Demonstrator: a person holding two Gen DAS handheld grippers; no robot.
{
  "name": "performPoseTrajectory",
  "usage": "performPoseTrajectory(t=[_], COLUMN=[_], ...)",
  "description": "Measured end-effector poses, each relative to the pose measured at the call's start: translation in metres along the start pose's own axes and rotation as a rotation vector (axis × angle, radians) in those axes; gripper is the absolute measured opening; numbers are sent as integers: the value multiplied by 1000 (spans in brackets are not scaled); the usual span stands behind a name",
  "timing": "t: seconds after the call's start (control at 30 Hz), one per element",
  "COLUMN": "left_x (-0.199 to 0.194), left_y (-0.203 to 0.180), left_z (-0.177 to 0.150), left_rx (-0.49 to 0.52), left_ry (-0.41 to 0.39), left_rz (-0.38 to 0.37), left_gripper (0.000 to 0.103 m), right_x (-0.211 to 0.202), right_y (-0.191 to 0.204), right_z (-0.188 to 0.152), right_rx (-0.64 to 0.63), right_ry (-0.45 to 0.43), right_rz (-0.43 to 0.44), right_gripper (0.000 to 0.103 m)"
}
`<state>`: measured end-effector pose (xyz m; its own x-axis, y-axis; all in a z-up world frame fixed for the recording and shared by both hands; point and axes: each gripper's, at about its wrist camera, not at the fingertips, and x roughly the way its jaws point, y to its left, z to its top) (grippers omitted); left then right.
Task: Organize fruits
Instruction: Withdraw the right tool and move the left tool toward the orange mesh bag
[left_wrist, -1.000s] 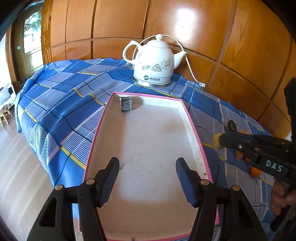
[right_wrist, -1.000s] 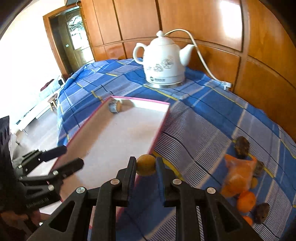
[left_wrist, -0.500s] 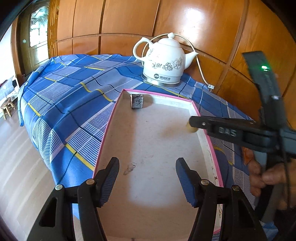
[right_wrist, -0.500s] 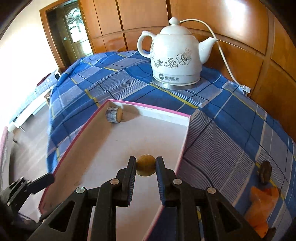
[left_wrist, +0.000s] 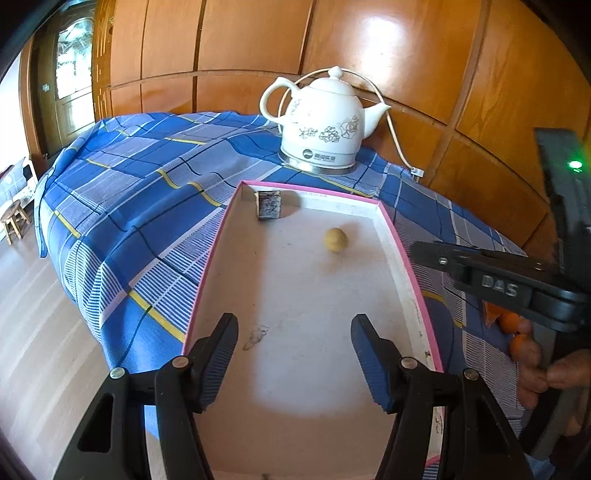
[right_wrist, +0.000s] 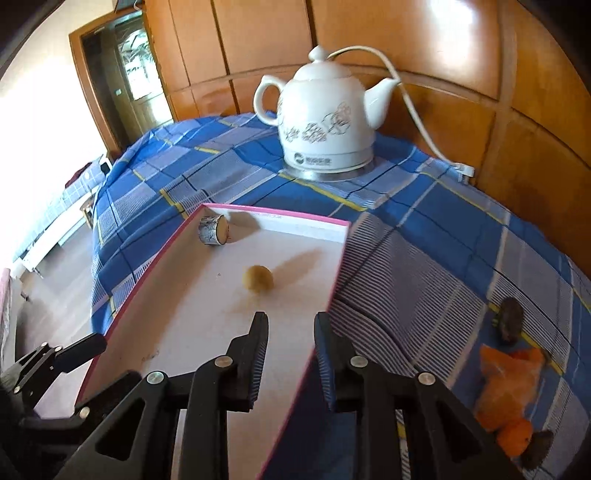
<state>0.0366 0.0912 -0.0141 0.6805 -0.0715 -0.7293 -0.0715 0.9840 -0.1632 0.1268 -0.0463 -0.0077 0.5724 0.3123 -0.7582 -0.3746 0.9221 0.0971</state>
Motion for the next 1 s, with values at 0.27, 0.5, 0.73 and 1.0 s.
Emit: performPoseTrajectory(t=[0.27, 0.5, 0.73, 1.0], left_x=[-4, -5, -3, 3], left_y=[-11, -20, -28, -38], left_z=[-2, -7, -9, -9], left_rx=[33, 57, 78, 82], left_ry=[-4, 1, 11, 56], left_rz=[-19, -28, -29, -79], left_gripper=[64, 66, 66, 65], right_x=[-38, -60, -83, -117], right_y=[-21, -41, -67, -115], right_z=[-21, -39, -57, -72], right_rx=[35, 28, 30, 78], right_ry=[-39, -31, -21, -30], right_rz=[-48, -94, -149, -242], right_gripper=[27, 28, 29, 30])
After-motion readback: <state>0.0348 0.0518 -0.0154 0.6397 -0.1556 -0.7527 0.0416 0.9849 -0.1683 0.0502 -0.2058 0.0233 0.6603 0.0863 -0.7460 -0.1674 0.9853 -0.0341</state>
